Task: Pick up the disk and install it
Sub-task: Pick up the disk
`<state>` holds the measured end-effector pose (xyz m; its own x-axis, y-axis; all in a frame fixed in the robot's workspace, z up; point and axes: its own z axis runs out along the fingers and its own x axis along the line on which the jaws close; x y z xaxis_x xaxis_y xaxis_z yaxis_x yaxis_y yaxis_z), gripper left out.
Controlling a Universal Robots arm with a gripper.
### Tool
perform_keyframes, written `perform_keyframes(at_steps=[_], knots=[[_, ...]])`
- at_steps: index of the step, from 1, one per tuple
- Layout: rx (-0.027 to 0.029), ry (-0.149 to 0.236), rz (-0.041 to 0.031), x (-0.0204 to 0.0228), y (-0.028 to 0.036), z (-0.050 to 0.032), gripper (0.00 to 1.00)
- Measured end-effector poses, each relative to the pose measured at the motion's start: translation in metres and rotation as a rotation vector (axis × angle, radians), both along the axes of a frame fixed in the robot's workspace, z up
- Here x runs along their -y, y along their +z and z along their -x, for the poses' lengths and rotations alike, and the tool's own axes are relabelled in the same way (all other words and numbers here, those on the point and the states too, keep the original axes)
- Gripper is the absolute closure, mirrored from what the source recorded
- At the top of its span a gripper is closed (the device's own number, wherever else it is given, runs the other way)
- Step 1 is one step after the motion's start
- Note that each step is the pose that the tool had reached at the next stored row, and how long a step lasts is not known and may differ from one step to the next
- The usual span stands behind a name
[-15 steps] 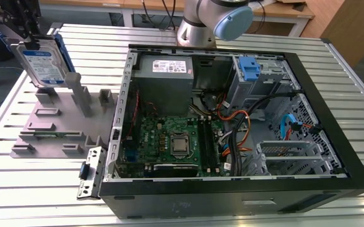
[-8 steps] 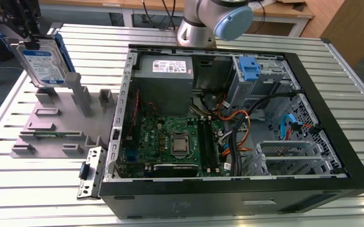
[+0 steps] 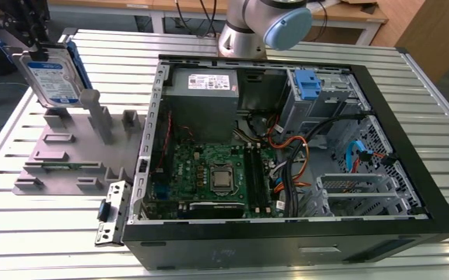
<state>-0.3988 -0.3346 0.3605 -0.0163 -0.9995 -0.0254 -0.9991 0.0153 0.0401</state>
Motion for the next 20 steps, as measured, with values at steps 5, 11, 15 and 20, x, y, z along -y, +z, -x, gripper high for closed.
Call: perform_keyframes(at_steps=[5, 11, 15, 20], knots=[[-0.0059, 0.0, -0.0003, 0.0, -0.0002, 0.0001, 0.65], [-0.006, 0.0, -0.0002, 0.0, 0.0092, 0.0, 0.65], [-0.0059, 0.0, -0.0002, 0.0, 0.0119, 0.0, 0.65], [-0.0059, 0.0, -0.0003, 0.0, 0.0123, 0.0, 0.65]])
